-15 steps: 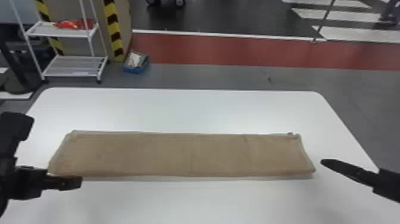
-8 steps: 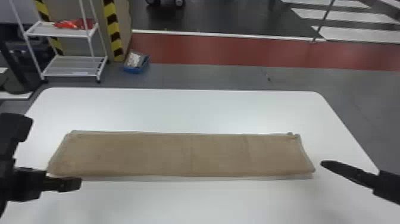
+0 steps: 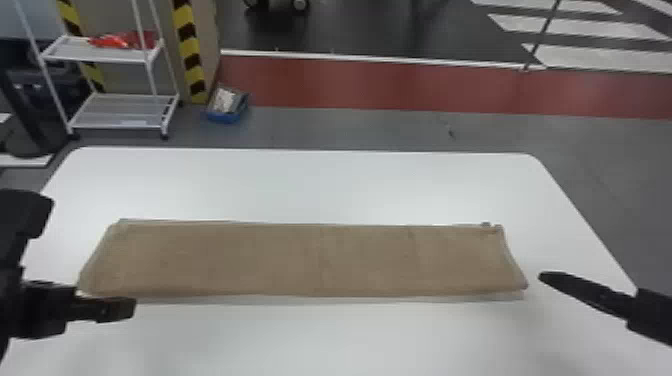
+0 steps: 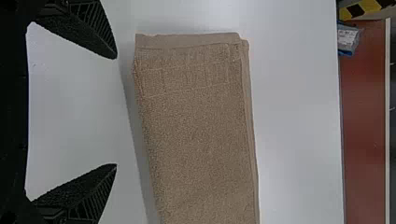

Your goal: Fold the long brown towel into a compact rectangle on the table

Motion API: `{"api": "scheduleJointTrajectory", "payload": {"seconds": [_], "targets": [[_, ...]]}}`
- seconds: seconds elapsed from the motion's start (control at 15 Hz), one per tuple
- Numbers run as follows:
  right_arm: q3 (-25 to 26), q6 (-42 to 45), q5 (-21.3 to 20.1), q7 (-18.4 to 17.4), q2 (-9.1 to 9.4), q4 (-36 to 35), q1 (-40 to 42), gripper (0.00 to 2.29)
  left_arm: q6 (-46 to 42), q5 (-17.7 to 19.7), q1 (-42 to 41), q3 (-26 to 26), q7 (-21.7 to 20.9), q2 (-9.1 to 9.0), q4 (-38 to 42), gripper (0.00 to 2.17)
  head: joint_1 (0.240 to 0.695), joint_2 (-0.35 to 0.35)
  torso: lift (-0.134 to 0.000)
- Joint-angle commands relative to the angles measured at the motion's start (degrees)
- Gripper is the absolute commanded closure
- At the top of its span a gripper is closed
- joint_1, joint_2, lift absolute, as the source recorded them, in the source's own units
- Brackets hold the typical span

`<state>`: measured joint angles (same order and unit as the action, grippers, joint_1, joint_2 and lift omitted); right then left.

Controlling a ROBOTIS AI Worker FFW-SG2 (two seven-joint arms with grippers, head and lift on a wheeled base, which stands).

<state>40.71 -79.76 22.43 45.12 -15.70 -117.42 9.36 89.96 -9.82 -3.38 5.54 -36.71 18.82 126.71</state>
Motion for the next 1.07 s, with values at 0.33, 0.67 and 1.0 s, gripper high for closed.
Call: {"api": "scheduleJointTrajectory", "payload": {"seconds": [0.33,0.67,1.0], "targets": [[0.6,0.7,0.0,0.0,0.5,0.0,0.5,0.23,0.1,3.0,3.7,0.3,4.8,-1.42,-2.3,0.1,0.695,-0.112,-0.123],[0.5,1.8,-0.8,-0.1,0.67,0.7,0.5,0.23,-4.2,9.6,10.3,2.6,9.8,-4.76,-12.9,0.2,0.695,-0.109,-0.123],[0.9,3.7,-1.1,-0.1,0.32,2.5,0.5,0.23,-11.6,10.6,17.3,3.4,11.0,-6.16,-23.8,0.2,0.695,-0.119,-0.123]]}}
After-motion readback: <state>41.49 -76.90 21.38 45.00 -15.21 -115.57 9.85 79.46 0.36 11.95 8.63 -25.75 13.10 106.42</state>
